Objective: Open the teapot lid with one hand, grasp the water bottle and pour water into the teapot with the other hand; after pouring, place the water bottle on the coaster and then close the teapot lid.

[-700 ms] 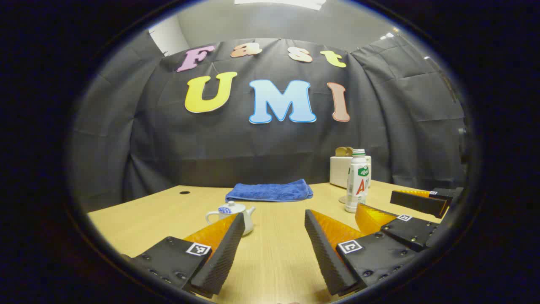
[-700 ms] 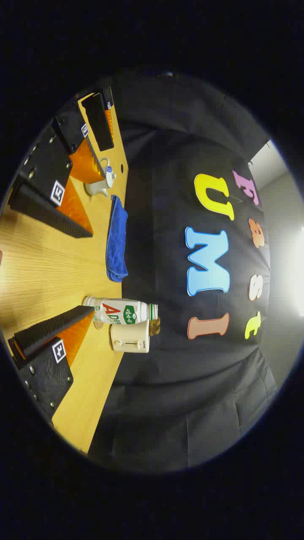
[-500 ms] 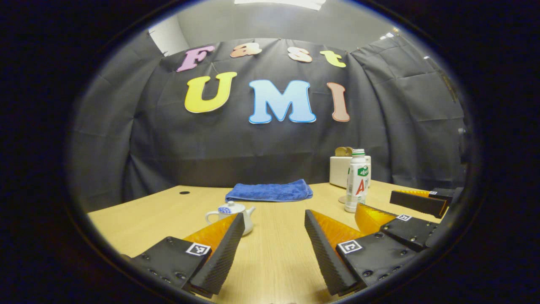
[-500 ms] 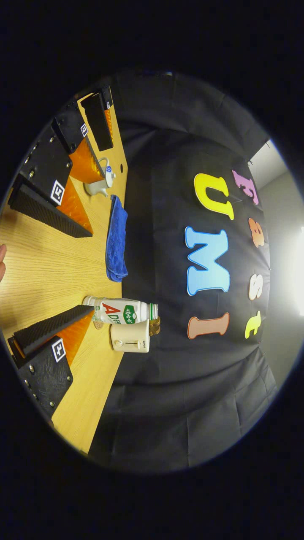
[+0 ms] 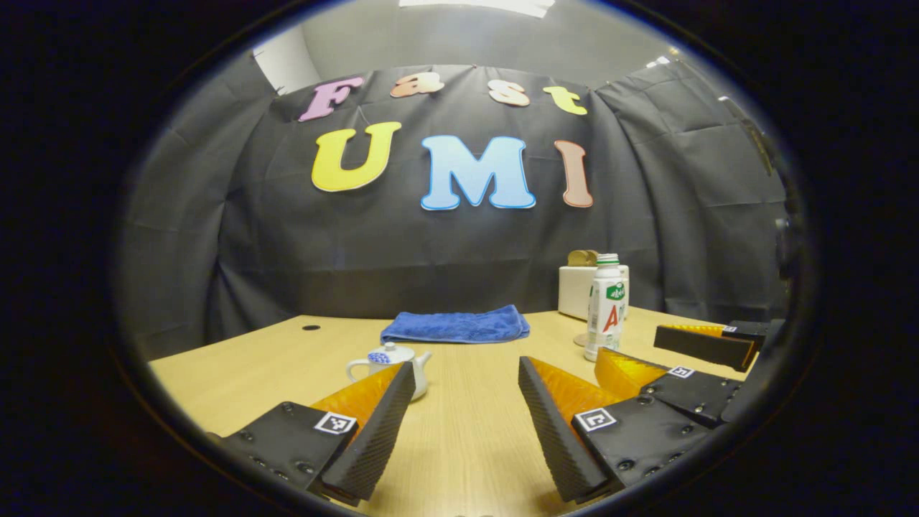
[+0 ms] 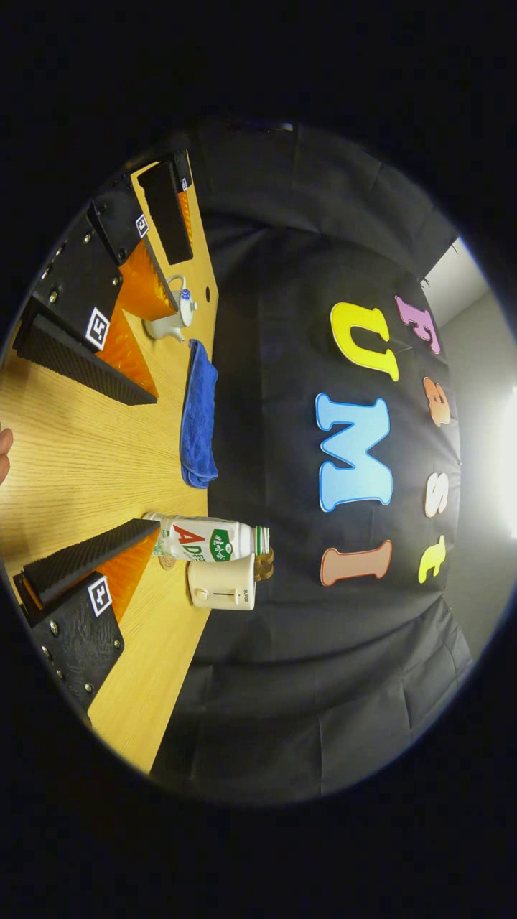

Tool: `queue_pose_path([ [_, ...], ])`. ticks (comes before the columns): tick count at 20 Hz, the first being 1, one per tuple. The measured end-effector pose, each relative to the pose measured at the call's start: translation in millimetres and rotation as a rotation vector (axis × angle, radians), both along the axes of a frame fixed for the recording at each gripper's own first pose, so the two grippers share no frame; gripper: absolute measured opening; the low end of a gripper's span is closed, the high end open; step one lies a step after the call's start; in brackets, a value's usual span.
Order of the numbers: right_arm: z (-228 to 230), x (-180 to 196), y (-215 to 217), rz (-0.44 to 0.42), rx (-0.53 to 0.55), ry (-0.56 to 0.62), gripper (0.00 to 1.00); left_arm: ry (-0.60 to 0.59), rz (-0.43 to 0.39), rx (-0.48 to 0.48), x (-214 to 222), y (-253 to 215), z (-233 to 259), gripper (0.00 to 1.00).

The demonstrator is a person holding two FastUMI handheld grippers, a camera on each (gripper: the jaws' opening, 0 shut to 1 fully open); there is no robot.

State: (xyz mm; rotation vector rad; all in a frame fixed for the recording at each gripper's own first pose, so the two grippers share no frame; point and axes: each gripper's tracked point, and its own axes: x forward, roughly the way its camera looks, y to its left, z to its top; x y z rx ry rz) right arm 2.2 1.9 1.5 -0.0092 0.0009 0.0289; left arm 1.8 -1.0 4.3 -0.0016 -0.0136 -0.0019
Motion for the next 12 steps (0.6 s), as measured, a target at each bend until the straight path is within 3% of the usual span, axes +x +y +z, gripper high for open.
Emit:
queue_pose_path([
  [3, 0.1, 4.0, -3.0, -0.015, 0.015, 0.004, 0.98, -0.003, -0.031, -0.001, -1.7, -4.2, -0.9, 1.0],
  [7, -8.0, 12.4, -3.1, 0.004, 0.051, 0.066, 0.98, 0.002, -0.008, 0.001, 1.5, 4.8, 0.4, 1.0],
  [12, -1.2, 19.8, -9.8, 0.001, 0.037, 0.062, 0.98, 0.011, 0.015, -0.004, 34.5, 35.6, 0.6, 1.0],
])
